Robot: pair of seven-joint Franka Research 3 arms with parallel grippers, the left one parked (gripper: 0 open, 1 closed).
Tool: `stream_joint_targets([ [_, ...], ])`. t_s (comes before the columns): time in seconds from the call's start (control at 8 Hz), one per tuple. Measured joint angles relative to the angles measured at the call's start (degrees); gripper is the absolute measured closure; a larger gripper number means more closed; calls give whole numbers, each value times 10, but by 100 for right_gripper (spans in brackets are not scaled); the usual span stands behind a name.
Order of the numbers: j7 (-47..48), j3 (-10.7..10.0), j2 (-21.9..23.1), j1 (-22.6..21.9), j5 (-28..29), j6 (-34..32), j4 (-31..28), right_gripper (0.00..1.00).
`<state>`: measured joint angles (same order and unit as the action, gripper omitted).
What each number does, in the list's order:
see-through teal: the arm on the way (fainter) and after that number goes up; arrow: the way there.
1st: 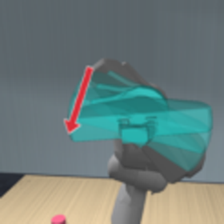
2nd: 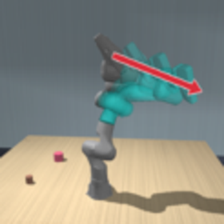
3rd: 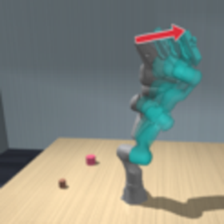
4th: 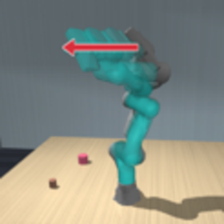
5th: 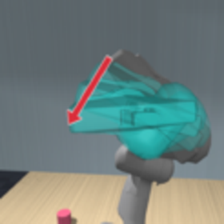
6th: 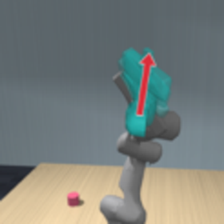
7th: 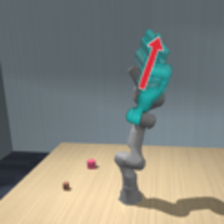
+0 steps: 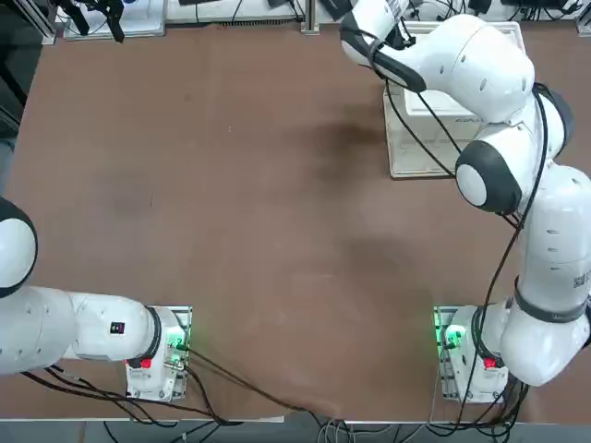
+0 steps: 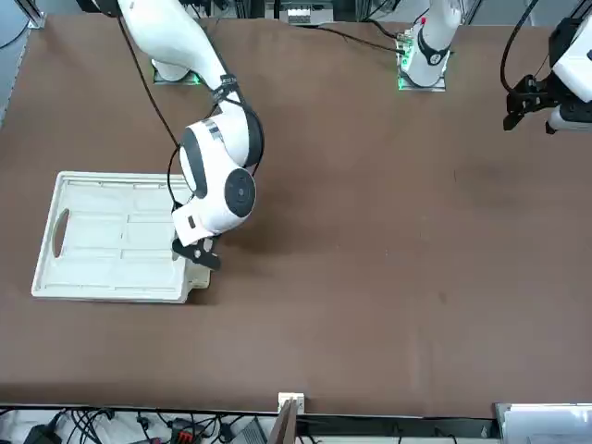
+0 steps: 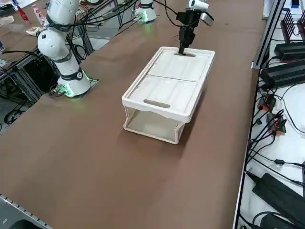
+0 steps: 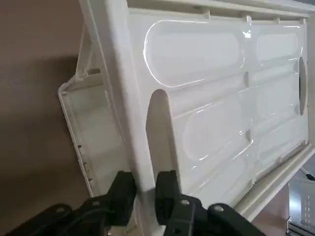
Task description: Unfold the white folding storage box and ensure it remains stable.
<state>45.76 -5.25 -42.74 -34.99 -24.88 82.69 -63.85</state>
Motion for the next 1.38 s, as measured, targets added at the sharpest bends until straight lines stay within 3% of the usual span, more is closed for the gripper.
stream_joint_targets([
  [0.5, -4, 0, 0, -2, -1, -3, -1, 74],
  [1.38, -94, 5, 1, -11, 1, -61, 2, 74],
])
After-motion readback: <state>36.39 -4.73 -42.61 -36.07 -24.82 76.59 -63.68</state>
